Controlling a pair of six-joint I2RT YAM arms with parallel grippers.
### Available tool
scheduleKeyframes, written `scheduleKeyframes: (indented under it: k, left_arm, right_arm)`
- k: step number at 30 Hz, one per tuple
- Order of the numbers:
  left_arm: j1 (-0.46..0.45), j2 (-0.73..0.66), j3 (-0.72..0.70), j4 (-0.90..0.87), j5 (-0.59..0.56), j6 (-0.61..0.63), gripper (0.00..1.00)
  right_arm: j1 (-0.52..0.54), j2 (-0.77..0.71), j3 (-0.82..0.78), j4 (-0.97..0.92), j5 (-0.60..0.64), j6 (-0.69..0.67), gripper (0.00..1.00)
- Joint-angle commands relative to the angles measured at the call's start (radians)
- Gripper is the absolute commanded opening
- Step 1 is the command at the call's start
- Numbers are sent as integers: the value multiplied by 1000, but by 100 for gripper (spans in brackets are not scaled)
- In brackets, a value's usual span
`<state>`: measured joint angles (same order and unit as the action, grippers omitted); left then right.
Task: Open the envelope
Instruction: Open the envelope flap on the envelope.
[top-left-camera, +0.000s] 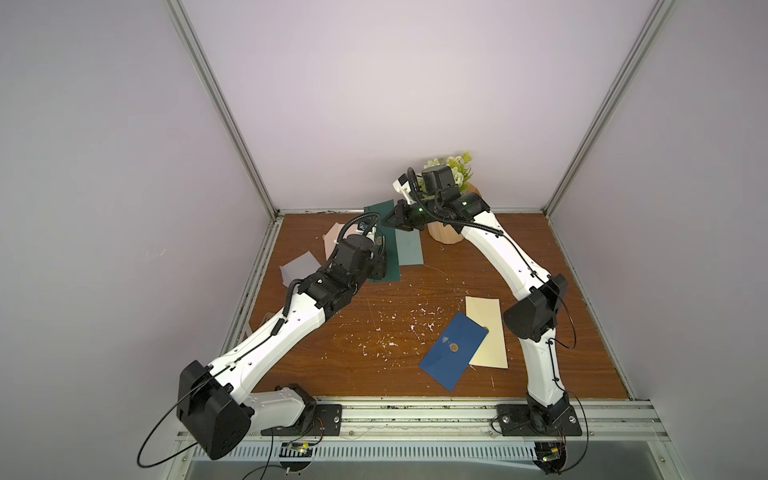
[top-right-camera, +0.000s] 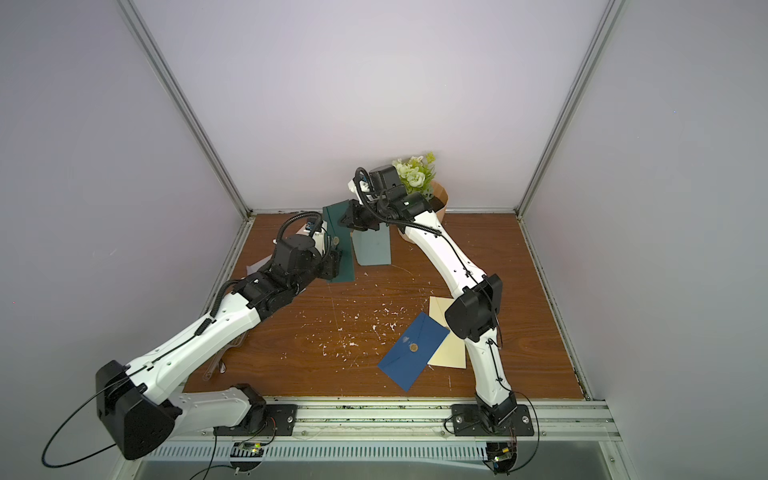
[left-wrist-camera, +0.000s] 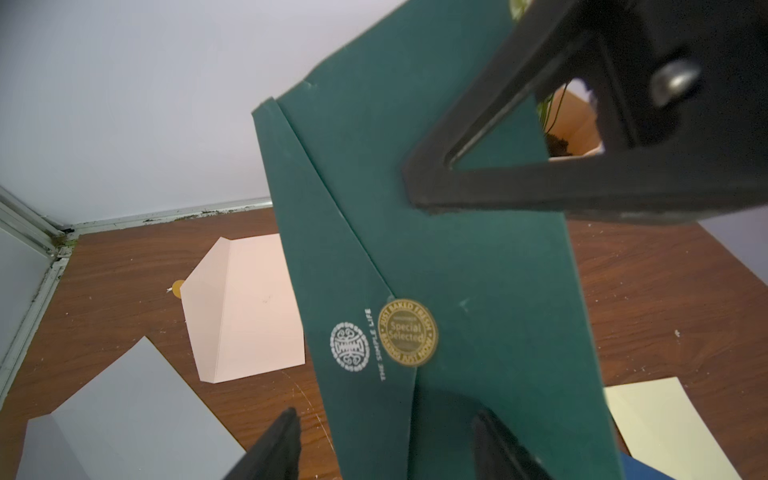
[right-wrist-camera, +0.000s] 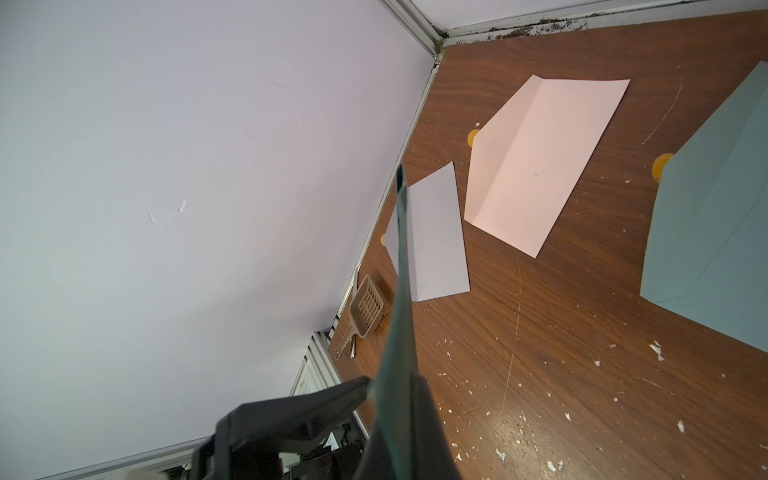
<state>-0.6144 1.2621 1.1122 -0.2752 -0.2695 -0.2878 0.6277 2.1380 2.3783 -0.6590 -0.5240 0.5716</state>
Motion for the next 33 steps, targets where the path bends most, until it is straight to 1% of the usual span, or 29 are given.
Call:
scheduleKeyframes:
  k: [1,6,11,20,26,33]
  left_arm:
    - [-15,6,29,-53,-80,-18,67]
    - [-17,8,37,-103,-193,-59,67]
    - [-15,-21,28,-102,-262,-91,66]
    - [-15,-36,7,-105,-285,-134,67]
    - [-16,-30,3,-110,-282,-146,67]
    - [-16,-23,1,-112,-276,-148,67]
  right_arm:
    - [9,-40,33,6,10,-19,0]
    - [8,-53,29,1,16,-22,0]
    - [8,-58,18,-5,3,-26,0]
    - [10,-73,-7,5,-32,-29,0]
    - [9,-98,-57,39,-53,-23,0]
    - [9,-108,-65,54,-68,-20,0]
